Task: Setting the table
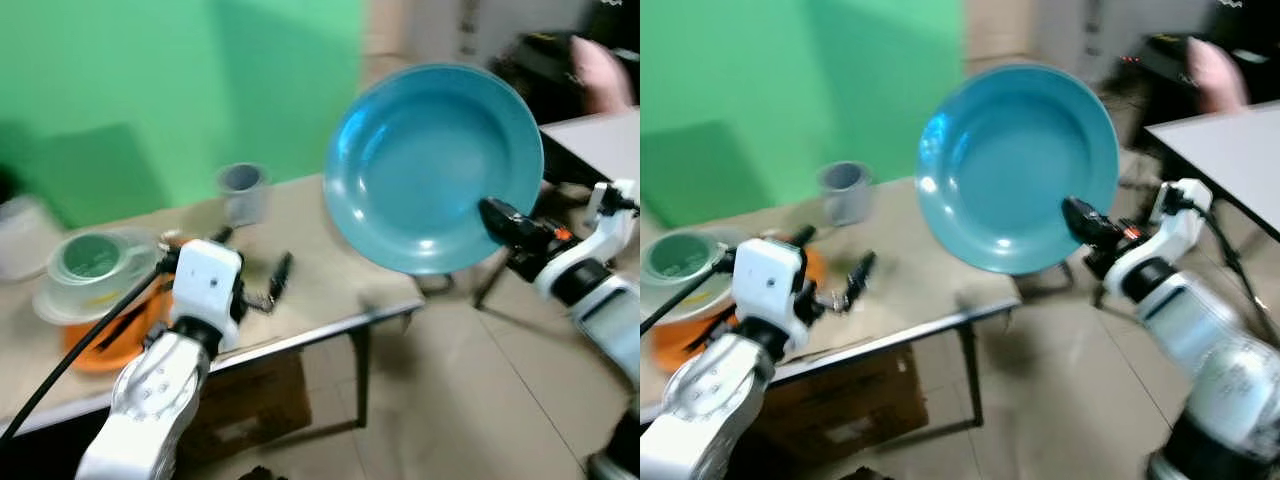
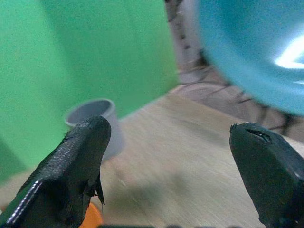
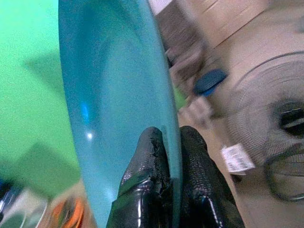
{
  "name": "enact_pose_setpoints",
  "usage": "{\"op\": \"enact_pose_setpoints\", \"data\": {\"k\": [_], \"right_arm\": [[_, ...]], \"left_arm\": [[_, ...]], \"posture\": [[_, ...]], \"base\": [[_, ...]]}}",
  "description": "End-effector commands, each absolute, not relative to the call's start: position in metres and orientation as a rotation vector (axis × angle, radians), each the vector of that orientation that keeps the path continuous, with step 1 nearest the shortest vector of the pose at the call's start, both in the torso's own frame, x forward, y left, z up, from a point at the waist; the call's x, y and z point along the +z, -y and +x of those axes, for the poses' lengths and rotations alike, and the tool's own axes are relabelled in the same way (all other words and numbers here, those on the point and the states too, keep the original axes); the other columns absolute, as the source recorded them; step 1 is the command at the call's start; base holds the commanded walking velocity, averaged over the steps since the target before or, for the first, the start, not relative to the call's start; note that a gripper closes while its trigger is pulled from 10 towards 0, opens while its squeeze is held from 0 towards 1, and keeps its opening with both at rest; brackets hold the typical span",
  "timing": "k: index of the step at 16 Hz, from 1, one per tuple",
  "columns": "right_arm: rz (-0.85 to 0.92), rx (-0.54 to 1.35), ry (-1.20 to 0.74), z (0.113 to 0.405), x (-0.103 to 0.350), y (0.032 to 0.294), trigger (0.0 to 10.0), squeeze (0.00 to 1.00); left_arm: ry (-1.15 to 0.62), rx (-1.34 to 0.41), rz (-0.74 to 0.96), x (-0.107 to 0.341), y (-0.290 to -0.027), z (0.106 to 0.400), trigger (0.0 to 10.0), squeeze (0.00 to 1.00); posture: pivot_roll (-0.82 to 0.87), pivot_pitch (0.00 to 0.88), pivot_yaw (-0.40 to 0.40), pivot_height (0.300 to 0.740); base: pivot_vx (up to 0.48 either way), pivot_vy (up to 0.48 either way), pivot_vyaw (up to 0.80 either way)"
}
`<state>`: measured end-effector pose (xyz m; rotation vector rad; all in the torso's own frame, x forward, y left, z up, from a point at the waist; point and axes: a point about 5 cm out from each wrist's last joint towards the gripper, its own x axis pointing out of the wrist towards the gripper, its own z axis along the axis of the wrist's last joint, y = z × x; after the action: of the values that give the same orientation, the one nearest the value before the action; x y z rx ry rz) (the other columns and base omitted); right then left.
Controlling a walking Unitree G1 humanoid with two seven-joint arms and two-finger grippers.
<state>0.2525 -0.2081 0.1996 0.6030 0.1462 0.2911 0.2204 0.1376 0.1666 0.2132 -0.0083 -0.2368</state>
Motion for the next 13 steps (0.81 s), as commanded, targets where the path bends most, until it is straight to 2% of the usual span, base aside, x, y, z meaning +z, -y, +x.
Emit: {"op": "enact_pose_setpoints", "data": {"k": [1, 5, 7, 13], "right_arm": [[0.573, 0.221, -0.073, 0.246, 0.209, 0.209, 10.0, 0.0], [0.6, 0.157, 0.003, 0.237, 0.206, 0.207, 10.0, 0.0], [0.549, 0.02, 0.001, 0.235, 0.195, 0.218, 10.0, 0.0], [0.515, -0.017, -0.012, 0.233, 0.188, 0.216, 10.0, 0.0]], "left_arm": [[0.011, -0.168, 0.23, 0.165, -0.141, 0.223, 10.0, 0.0], [0.06, -0.163, 0.202, 0.171, -0.133, 0.223, 10.0, 0.0], [0.052, -0.128, 0.226, 0.169, -0.137, 0.222, 10.0, 0.0], [0.059, -0.108, 0.168, 0.17, -0.137, 0.214, 10.0, 0.0]], "posture": [[-0.14, 0.0, 0.106, 0.74], [-0.12, 0.0, 0.104, 0.74], [-0.12, 0.0, 0.106, 0.74], [-0.11, 0.0, 0.096, 0.74]], "base": [[0.0, 0.0, -0.78], [0.0, 0.0, -0.79], [0.0, 0.0, -0.8], [0.0, 0.0, -0.8]]}}
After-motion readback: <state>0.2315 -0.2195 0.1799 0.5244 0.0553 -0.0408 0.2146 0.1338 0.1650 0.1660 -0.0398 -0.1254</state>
